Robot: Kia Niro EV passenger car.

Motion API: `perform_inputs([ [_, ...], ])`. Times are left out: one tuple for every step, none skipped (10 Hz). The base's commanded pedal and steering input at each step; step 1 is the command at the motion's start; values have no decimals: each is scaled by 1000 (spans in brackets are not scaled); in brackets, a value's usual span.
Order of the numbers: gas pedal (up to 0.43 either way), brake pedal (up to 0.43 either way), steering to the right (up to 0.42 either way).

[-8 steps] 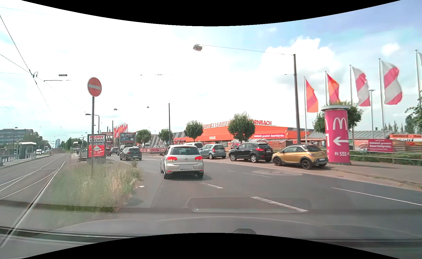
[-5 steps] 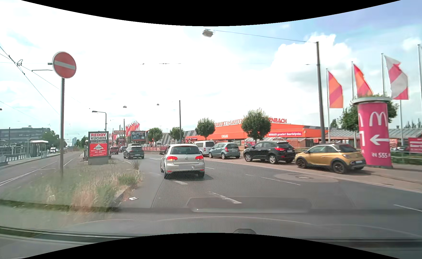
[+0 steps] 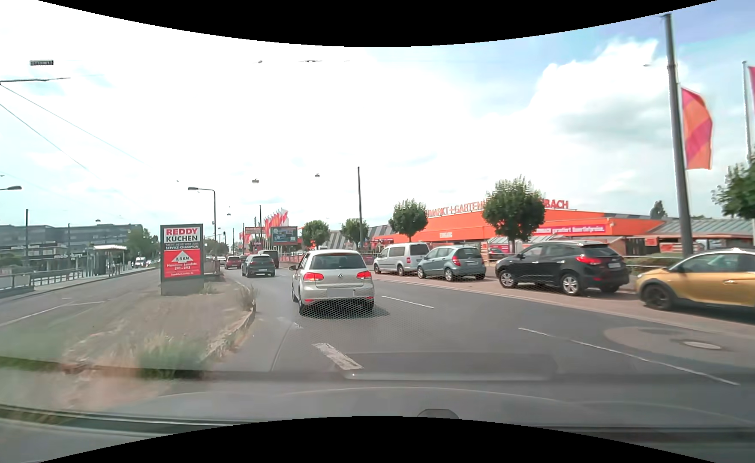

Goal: Follow the waypoints while adhering to traffic rules and regulations

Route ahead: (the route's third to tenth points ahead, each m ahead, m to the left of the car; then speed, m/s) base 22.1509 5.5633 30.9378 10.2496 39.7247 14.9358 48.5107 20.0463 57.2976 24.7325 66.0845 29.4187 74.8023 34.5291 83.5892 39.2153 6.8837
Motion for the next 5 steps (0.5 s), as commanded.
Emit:
perform_inputs([
  [79,0,-162],
  [79,0,-162],
  [79,0,-161],
  [79,0,-158],
  [79,0,-150],
])
